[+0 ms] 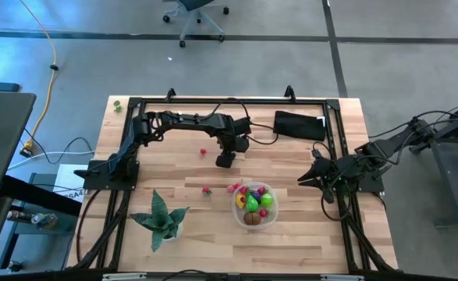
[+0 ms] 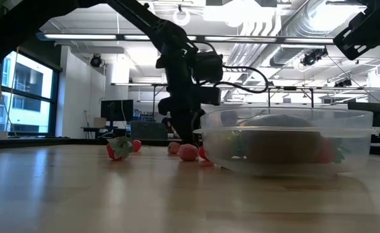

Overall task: Pick and placing Produce into tupperware
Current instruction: Put the blueberry into the transparent bin

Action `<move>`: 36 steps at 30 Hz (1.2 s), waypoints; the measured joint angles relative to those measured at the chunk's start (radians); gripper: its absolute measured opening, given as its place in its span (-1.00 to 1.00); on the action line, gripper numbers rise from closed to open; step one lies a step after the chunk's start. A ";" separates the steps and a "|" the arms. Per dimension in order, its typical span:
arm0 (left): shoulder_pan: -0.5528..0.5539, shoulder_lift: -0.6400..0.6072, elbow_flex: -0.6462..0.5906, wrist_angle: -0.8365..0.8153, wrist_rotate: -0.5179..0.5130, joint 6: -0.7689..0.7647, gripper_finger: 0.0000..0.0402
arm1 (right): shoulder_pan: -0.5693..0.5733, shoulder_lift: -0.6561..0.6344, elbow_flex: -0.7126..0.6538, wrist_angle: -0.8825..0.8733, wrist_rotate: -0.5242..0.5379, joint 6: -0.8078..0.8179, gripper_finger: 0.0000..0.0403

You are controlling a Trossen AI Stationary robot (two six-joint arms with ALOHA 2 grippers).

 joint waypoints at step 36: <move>-0.019 0.000 0.087 -0.051 0.047 -0.001 -0.51 | 0.000 0.000 0.000 0.000 0.000 0.000 -0.75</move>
